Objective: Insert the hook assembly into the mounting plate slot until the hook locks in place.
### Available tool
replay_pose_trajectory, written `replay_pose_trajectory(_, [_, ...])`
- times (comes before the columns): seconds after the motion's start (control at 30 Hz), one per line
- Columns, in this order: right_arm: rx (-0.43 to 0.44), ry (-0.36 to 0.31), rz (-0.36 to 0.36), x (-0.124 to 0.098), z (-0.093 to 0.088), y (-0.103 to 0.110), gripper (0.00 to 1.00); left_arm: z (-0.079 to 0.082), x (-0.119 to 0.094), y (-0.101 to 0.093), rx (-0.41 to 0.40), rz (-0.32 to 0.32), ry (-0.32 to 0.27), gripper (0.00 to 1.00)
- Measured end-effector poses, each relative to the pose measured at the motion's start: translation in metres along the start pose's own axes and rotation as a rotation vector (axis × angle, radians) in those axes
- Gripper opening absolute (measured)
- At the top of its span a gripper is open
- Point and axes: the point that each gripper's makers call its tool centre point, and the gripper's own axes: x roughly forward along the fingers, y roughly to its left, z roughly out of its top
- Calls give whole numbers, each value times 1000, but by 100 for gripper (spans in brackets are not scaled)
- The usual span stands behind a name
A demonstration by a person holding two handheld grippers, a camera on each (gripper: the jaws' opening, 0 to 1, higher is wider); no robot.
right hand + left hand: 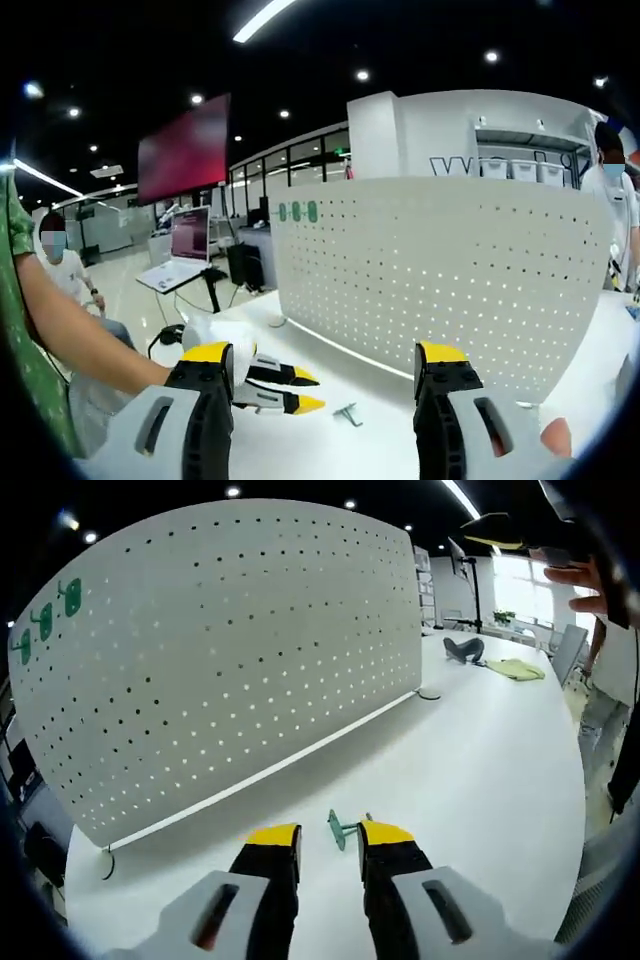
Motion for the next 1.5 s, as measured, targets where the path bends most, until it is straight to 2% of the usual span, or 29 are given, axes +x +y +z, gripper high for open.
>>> replay_pose_trajectory(0.4, [27,33,-7,-1,-18,-7,74,-12,20,-10,31,-28,49,19])
replay_pose_trajectory(0.57, [36,43,-9,0,-24,-10,74,-19,29,-7,42,-19,69,15])
replay_pose_trajectory(0.8, [51,59,-9,1,-34,-15,74,-21,36,-9,50,-22,78,13])
replay_pose_trajectory(1.5, [75,68,-9,4,-43,-22,74,-29,52,-10,72,-27,114,7])
